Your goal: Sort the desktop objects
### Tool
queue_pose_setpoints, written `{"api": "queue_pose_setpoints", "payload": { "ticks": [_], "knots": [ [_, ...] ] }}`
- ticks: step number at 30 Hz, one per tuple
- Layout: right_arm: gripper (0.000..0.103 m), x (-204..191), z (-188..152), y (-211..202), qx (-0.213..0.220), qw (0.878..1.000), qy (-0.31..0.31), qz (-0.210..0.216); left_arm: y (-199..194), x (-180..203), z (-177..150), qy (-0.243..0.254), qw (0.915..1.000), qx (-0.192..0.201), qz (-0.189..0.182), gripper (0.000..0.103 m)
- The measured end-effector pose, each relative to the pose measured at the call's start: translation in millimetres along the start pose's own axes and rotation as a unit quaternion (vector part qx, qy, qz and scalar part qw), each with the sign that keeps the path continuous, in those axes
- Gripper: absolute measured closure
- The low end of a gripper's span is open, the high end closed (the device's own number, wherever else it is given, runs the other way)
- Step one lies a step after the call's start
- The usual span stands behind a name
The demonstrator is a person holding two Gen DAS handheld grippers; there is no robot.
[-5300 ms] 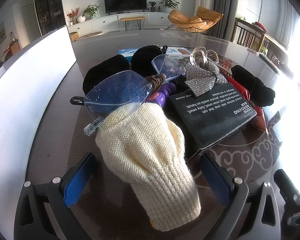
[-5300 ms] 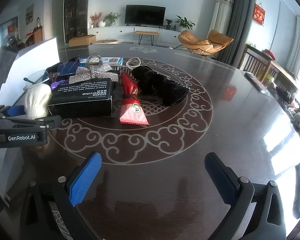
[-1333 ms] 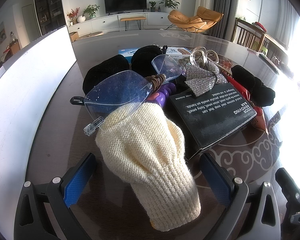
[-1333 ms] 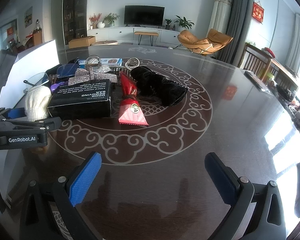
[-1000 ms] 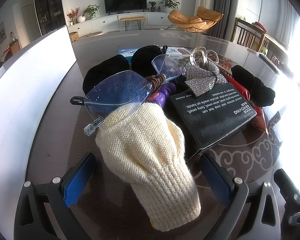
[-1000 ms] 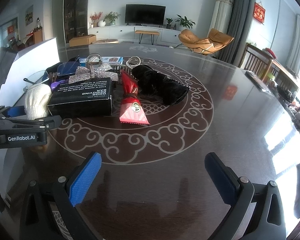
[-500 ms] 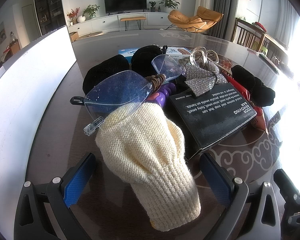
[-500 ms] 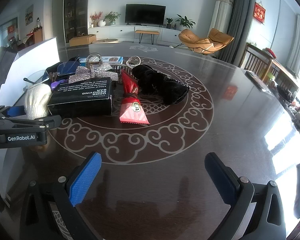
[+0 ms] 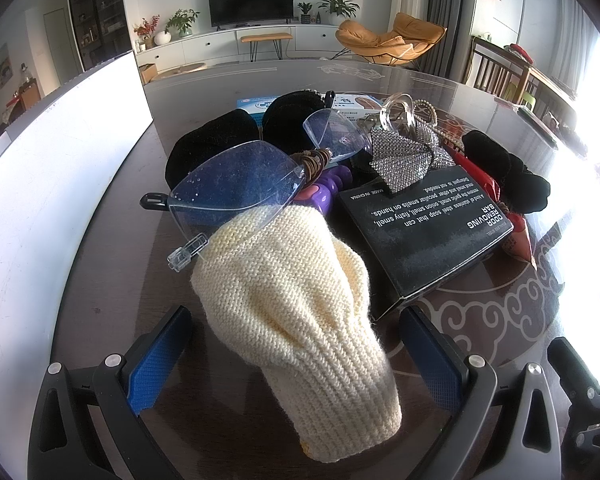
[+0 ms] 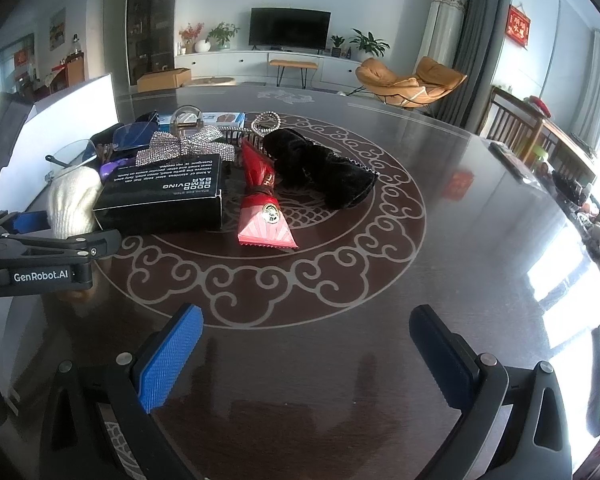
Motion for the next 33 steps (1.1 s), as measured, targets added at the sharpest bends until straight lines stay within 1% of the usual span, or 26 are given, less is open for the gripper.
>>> {"api": "queue_pose_setpoints", "payload": {
  "ticks": [19,28,33],
  "knots": [
    [0.000,0.3,0.1,-0.3,0.001,1.000,0.002,0.001,0.1,0.1,-0.3,-0.001,1.0000,0.000,0.000,0.000],
    [0.000,-2.8,1.0,4.2,-0.006,1.000,-0.007,0.003,0.2,0.0,-0.2,-0.001,1.0000,0.000,0.001,0.000],
    [0.000,-6.3,1.1,7.6,-0.013,1.000,-0.017,-0.004,0.3,0.0,-0.2,-0.001,1.0000,0.001,0.001,0.000]
  ]
}}
Point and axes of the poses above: each gripper's, at about its wrist camera, not at the fingertips, and y roughly the way its jaws point, x to its right, z to its top, the point moved 1 cm from there along y, roughly the way its jaws point, and after that the axes turned 2 degrees about z, right-handed, at the moved point
